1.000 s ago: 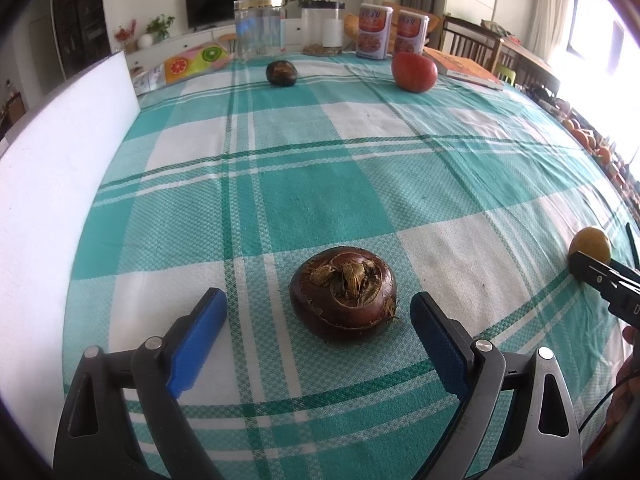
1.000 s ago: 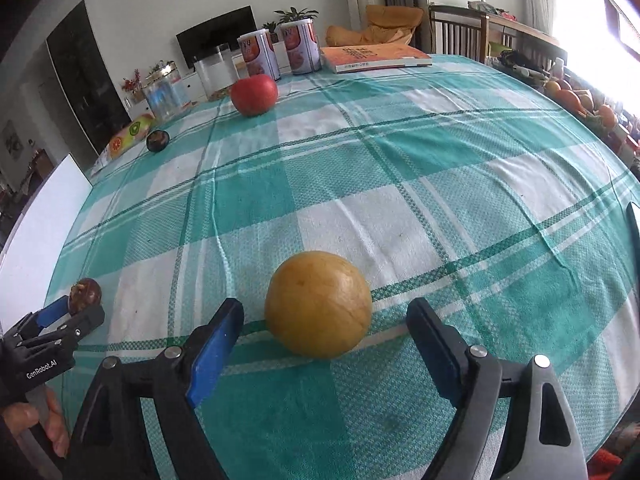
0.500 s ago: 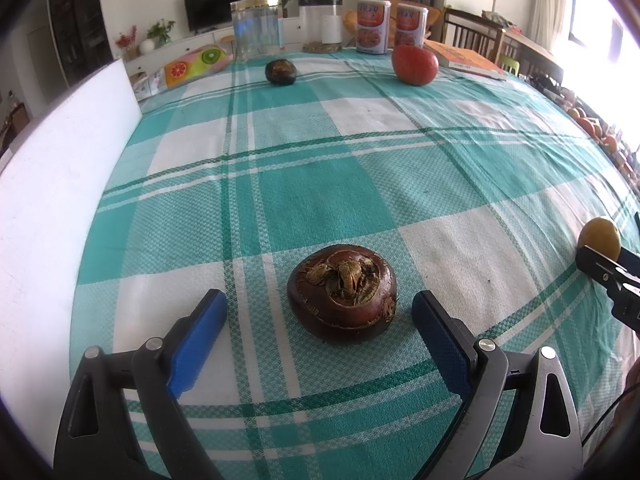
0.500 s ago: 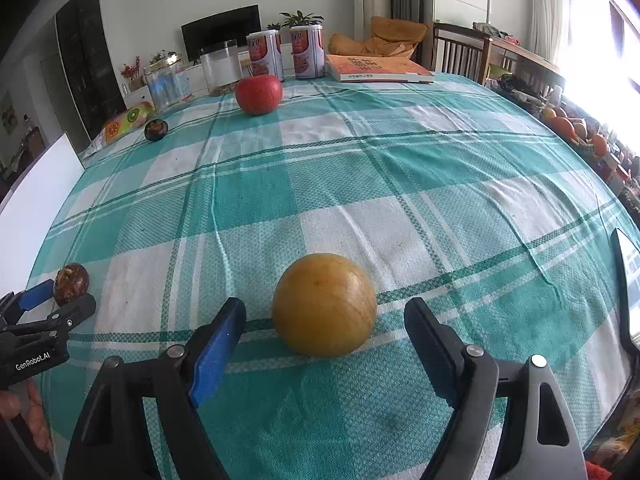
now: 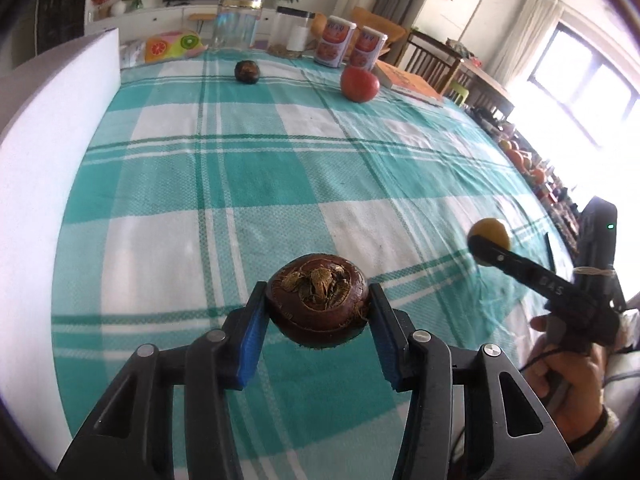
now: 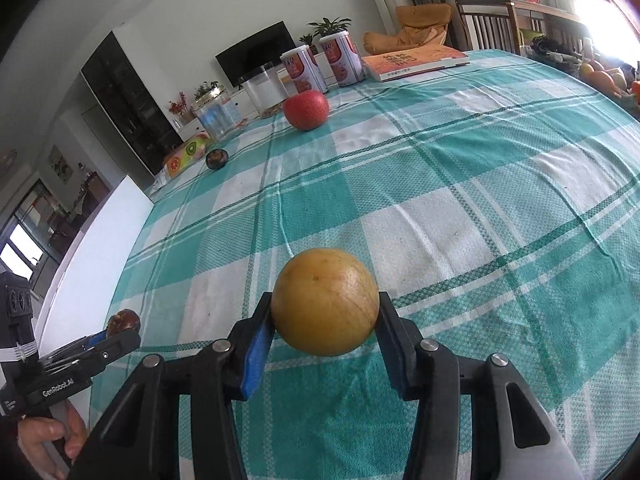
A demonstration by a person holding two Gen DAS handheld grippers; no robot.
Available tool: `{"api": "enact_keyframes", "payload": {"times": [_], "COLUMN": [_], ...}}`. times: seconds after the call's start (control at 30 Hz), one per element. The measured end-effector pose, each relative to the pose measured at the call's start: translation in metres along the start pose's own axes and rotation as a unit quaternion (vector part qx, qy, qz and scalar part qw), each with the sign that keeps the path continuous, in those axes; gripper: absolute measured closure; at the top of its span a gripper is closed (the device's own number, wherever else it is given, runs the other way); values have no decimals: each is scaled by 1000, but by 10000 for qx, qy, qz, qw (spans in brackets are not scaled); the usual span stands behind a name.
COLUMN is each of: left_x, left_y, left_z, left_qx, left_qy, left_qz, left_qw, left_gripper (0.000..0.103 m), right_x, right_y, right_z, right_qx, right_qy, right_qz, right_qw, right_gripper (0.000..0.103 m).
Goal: Organize fruits
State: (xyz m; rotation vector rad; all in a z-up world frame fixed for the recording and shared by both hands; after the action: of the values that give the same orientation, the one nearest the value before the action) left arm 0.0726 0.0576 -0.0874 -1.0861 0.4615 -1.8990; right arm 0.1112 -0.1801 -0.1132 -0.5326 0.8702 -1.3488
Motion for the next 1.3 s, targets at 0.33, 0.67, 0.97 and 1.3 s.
{"api": "enact_keyframes", "payload": {"times": [0.33,0.67,0.97,1.3], "left_x": [-60,-182,-153,-15], "left_y": [-184,-222,-224,-116], "left_z": [8,-37,-17,22], "left_qx": [1268,1179,1676,1053], "left_qy": [-589,-1959,-1419,105], "left_qz": [825,2320,2462,750], "left_qw": [9867,9455,9440,9916], "left_gripper": [53,47,25,20], "right_x": [-255,-416,-365,-138], "right_y": [-59,-49,-50,35], "right_z": [-36,-106,-60,-3], "right_qx": [-457,-849,-154,252], "right_qy": [-1952,-3795,-3093,-2073], "right_qz": [2405,2565,2391,-530], "right_qw": [9497,8848,9203,9765], "right_gripper": [54,54,30,19]}}
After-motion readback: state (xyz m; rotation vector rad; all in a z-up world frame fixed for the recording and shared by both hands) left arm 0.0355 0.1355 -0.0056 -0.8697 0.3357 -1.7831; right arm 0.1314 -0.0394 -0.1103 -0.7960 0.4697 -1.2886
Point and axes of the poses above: each gripper's, at about its wrist camera, not at the fingertips, and y roughly the way its jaws point, x to its right, z to its top, the point moved 4 cm from there along y, roughly the way its jaws point, and after that the axes turned 12 degrees about -z, right-handed, at the moved point
